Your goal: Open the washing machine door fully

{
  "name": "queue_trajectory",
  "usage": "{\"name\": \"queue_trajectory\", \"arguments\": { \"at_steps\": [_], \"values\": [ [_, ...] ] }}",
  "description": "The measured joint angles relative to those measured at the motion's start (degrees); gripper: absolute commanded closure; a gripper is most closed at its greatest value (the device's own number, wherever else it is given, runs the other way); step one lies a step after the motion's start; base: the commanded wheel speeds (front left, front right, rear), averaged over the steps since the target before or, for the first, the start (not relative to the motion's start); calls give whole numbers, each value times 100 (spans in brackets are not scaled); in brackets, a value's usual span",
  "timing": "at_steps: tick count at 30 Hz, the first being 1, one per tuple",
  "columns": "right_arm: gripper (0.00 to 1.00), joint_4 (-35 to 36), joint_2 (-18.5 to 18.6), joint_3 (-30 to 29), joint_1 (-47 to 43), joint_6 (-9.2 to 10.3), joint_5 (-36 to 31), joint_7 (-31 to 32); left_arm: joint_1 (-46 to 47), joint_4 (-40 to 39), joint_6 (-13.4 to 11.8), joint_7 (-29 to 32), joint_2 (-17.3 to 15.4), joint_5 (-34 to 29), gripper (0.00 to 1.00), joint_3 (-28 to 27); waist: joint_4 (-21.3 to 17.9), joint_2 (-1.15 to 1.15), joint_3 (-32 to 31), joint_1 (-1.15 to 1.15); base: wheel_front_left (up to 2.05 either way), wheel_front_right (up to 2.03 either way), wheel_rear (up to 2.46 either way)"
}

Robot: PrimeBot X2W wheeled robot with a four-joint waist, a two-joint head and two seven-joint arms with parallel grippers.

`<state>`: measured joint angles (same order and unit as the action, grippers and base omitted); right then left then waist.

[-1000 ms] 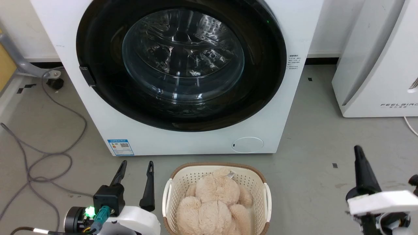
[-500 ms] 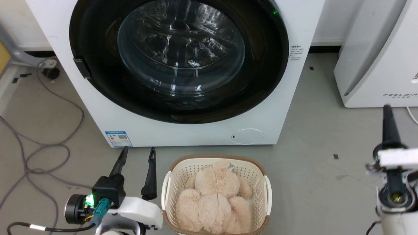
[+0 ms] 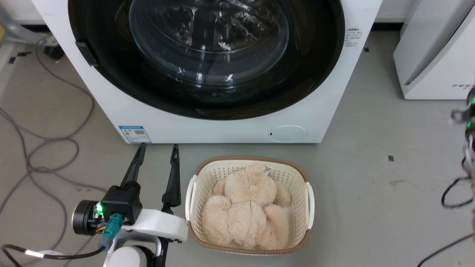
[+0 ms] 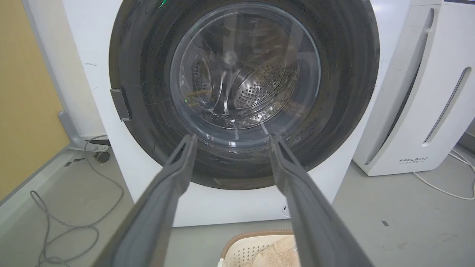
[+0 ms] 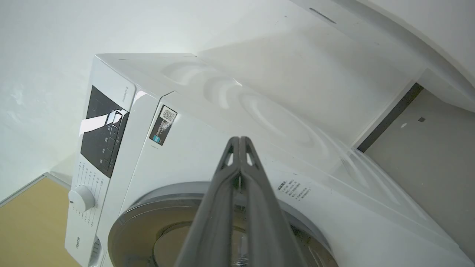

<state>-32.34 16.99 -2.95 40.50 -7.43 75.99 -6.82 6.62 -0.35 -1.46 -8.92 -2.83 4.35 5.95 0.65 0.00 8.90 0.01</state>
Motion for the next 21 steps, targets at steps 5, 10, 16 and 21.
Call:
{"name": "queue_trajectory", "arguments": {
  "at_steps": [5,10,16,21],
  "values": [
    [100,-474,253,355,764,0,476,227,88,-54,-13,-65,0,41,0,24,21,0,185,0,0,0,0],
    [100,-1070,417,925,1563,0,812,686,198,-142,-23,-123,0,45,0,57,33,0,333,0,0,0,0],
    [100,-1717,511,1627,2582,0,1061,1390,330,-245,-38,-181,1,89,0,93,57,0,531,0,0,0,0],
    [100,-2180,501,2202,3282,0,1218,2049,434,-331,-43,-244,1,118,0,129,91,0,702,0,0,0,0]
  ]
}}
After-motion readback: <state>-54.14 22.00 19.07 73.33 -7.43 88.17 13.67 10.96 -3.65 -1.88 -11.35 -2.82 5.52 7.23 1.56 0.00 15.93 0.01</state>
